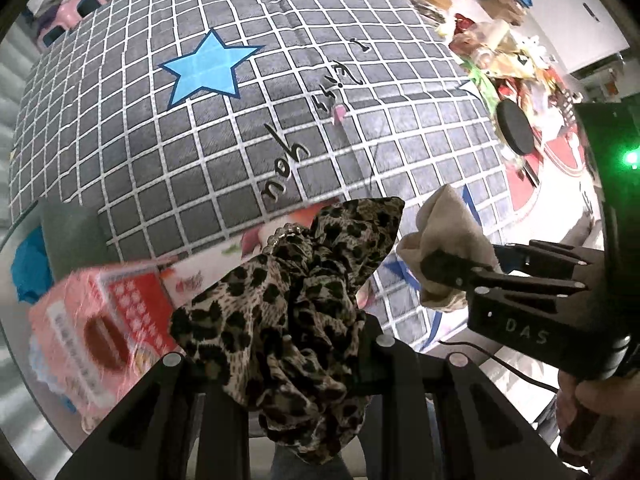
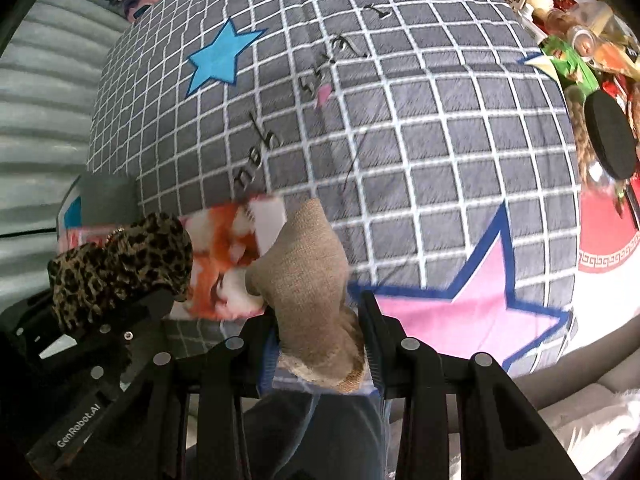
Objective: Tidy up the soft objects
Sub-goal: 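Carry the leopard scrunchie with the left tool while the right tool carries the beige sock over the box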
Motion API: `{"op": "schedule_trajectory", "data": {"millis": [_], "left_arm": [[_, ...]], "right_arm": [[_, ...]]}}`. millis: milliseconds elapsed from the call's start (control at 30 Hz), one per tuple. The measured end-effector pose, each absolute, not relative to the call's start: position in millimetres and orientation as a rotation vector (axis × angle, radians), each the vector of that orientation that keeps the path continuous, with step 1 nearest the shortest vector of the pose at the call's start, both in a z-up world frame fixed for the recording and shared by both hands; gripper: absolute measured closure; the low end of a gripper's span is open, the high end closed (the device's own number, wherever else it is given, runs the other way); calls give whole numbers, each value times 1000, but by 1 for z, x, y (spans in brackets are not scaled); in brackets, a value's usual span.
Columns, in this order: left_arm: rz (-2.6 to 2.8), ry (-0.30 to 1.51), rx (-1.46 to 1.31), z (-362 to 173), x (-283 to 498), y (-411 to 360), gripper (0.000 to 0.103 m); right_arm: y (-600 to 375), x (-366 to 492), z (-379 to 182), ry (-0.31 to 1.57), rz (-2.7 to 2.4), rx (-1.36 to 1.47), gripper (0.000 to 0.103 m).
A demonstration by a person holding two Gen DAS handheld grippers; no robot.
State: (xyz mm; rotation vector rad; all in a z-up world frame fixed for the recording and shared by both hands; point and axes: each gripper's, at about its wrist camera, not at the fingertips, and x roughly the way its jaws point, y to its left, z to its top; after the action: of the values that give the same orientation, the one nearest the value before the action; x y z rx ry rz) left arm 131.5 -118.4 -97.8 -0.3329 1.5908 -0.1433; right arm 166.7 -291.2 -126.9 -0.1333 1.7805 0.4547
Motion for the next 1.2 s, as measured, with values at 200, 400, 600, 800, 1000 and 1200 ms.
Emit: {"op": "schedule_trajectory", "data": {"millis": [200, 400, 600, 800, 1000, 1200], "left_arm": [[-142, 1557, -328, -85, 100, -110, 77], [-118, 1519, -341, -72, 72, -96, 77], [-80, 1477, -363, -61, 48, -77, 77], [-14, 1419, -390, -47, 24, -52, 77], [99, 1383, -456, -44, -4, -14, 77], [210, 1381, -539, -50, -32, 21, 77]], "right_arm": [[-280, 129, -117, 1773, 475, -144, 65], [-259, 100, -105, 1752, 516, -173, 65], [-236, 82, -95, 1725, 565, -220, 65], [-206, 62, -85, 1704, 637, -286, 65], [-165, 39, -79, 1681, 744, -379, 65], [-123, 18, -79, 1670, 856, -468, 65]]}}
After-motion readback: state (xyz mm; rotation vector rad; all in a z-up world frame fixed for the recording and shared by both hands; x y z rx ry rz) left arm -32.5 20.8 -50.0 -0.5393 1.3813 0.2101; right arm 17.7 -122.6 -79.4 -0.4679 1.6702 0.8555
